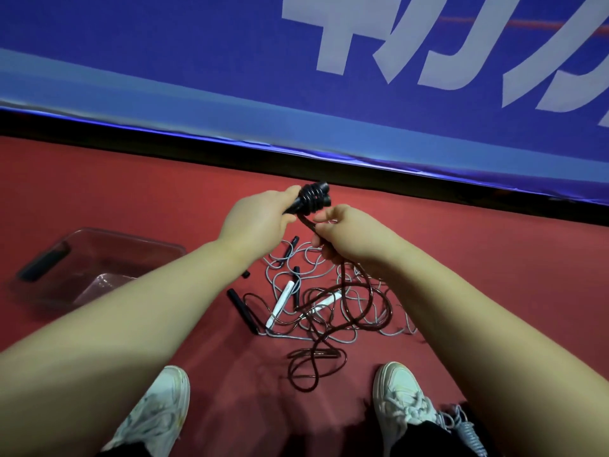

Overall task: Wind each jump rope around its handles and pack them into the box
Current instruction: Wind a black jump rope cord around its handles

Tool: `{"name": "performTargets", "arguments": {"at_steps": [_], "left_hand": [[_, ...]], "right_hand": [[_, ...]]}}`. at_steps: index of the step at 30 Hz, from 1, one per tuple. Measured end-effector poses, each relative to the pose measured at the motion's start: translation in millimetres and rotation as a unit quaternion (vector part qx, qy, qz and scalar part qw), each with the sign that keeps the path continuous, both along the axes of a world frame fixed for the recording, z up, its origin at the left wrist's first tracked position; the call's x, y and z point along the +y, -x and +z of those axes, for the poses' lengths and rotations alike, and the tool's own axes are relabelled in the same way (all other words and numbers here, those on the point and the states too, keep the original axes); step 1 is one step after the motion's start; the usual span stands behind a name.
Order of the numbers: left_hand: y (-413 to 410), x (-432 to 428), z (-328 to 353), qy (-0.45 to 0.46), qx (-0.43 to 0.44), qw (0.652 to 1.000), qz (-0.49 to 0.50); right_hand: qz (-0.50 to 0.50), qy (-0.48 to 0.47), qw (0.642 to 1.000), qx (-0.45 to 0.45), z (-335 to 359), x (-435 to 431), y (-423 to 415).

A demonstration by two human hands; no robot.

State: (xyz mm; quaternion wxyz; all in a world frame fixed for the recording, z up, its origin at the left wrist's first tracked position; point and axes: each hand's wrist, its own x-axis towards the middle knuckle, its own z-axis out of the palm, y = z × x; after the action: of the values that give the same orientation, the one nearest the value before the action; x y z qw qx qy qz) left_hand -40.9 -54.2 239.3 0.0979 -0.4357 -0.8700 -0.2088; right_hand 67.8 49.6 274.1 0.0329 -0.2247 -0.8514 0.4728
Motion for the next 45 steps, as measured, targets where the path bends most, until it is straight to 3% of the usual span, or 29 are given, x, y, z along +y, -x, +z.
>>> {"name": "performTargets", "arguments": {"at_steps": [2,6,9,11,18,21,26,28,34,36,39,42,45], "left_hand": [[-2.5,0.0,-3.8,0.041,0.014,0.999,-0.015],[-15.5,0.2,-9.6,0.147,0.031,0.985,-0.081],[-24.1,0.7,-12.1,0.203,0.032,0.971,-0.123],[-28.9,0.1,-15.1,0.232,0.022,0.960,-0.155],[-34.1,-2.6,-23.0,0.250,-0.063,0.931,-0.258],[-32.9,-4.3,-21.8,0.249,-0.093,0.925,-0.273],[-29.6,-8.3,-13.9,0.221,-0.135,0.919,-0.298],[-29.5,-11.3,-7.3,0.191,-0.171,0.915,-0.310],[-31.1,-18.9,14.1,0.091,-0.280,0.903,-0.314],[-31.9,-20.0,17.4,0.056,-0.311,0.897,-0.310],[-32.4,-22.7,26.0,-0.024,-0.385,0.872,-0.302],[-37.6,-20.0,35.8,-0.054,-0.393,0.867,-0.300],[-38.1,-14.1,39.5,-0.117,-0.405,0.871,-0.252]], "right_hand": [[0.009,-0.019,1.000,-0.007,5.6,1.3,-3.5],[0.117,-0.201,0.969,-0.087,16.7,6.6,-10.6],[0.189,-0.414,0.879,-0.144,16.0,4.4,-13.5],[0.211,-0.494,0.833,-0.134,15.9,4.7,-13.2],[0.352,-0.571,0.733,-0.115,17.2,15.8,-23.8],[0.367,-0.565,0.738,-0.041,13.7,27.3,-25.1],[0.352,-0.629,0.691,0.055,-6.1,46.2,-27.4],[0.326,-0.635,0.696,0.080,-15.8,51.5,-30.0],[0.217,-0.558,0.789,0.141,-25.5,65.2,-35.6],[0.233,-0.451,0.855,0.109,-25.1,65.8,-38.1],[0.219,-0.140,0.963,0.064,-21.4,60.5,-41.9],[0.183,0.086,0.978,0.060,-23.2,60.0,-42.2],[0.226,0.055,0.972,0.032,-29.4,67.1,-39.3]]}}
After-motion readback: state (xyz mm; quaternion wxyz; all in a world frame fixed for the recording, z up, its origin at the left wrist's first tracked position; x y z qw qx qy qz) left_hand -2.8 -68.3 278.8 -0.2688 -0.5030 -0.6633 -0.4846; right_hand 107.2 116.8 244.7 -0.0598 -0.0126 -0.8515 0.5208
